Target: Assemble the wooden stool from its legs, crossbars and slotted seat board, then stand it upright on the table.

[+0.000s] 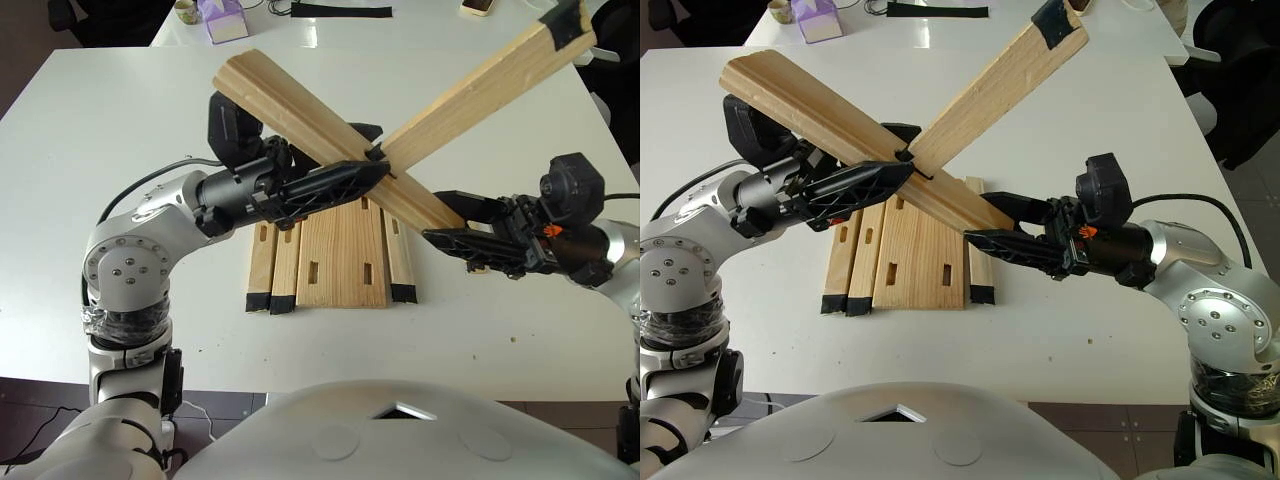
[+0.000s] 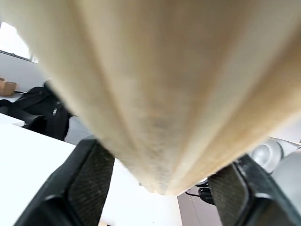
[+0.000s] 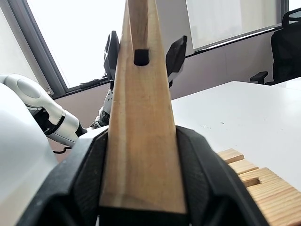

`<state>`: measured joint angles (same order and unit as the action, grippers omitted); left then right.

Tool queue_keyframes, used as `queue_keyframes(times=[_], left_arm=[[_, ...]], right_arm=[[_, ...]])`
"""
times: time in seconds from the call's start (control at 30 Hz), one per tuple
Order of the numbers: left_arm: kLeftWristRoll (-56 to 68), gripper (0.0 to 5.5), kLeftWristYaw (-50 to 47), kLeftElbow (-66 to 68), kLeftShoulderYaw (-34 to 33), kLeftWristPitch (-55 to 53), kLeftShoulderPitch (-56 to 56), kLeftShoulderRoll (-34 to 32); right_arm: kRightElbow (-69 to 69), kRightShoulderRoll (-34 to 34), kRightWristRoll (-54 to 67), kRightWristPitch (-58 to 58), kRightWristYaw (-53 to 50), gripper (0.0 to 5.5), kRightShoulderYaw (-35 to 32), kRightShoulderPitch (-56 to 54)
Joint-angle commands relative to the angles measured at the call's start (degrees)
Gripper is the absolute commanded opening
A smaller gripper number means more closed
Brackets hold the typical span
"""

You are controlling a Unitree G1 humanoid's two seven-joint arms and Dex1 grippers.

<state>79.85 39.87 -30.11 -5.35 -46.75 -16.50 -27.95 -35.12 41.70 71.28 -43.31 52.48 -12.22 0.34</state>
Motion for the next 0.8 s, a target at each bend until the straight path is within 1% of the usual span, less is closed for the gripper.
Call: queue_keyframes(times=[0.03, 0.1, 0.3, 0.37, 0.4, 0.47, 0.5, 0.57, 0.67, 0.73, 0.8], left_arm=[[0.6, 2.26, 1.8, -1.7, 0.7, -0.6, 0.7, -1.0], [0.6, 2.06, 2.3, -1.8, 0.8, -0.4, 0.9, -1.2], [0.4, 2.06, 3.5, -1.7, 0.9, -0.1, 0.9, -1.6], [-0.4, 2.06, 3.8, -1.5, 1.1, 0.0, 1.1, -1.7], [-0.8, 2.06, 3.9, -1.2, 1.2, 0.1, 1.1, -1.7], [-1.4, 2.06, 3.5, -0.2, 0.9, 0.5, 1.0, -1.4], [-1.9, 2.06, 3.2, 0.4, 0.8, 0.8, 0.8, -1.3], [-3.3, 2.06, 2.6, 1.9, 0.1, 1.5, -0.1, -1.2], [-6.8, 2.06, 3.6, 3.5, -1.5, 3.1, -1.4, -2.5], [-9.0, 2.06, 5.3, 4.8, -3.3, 3.7, -2.1, -5.1], [-9.9, 2.06, 9.1, 5.9, -5.7, 3.6, -1.8, -8.6]], right_arm=[[0.5, 1.5, -0.7, -0.3, 1.3, 2.06, 0.6, -1.9], [1.2, 2.1, -1.0, -0.5, 2.1, 2.06, 0.7, -2.4], [2.6, 4.4, -2.7, -0.9, 5.2, 2.06, 1.4, -3.1], [3.4, 4.6, -4.1, -0.7, 4.5, 2.06, 2.0, -4.1], [3.8, 4.4, -4.8, -0.6, 3.8, 2.44, 2.3, -4.5], [4.2, 4.4, -5.9, -0.3, 4.0, 2.69, 2.6, -4.3], [4.1, 4.4, -7.5, 0.3, 4.0, 2.93, 3.1, -3.9], [4.6, 4.3, -11.2, 1.5, 3.8, 3.23, 4.3, -2.7], [6.1, 4.3, -16.0, 3.6, 4.7, 3.28, 5.0, -0.6], [8.1, 4.0, -18.2, 4.4, 4.0, 3.28, 4.3, 0.7], [10.2, 3.7, -19.6, 5.1, 3.8, 3.28, 2.9, 2.5]])
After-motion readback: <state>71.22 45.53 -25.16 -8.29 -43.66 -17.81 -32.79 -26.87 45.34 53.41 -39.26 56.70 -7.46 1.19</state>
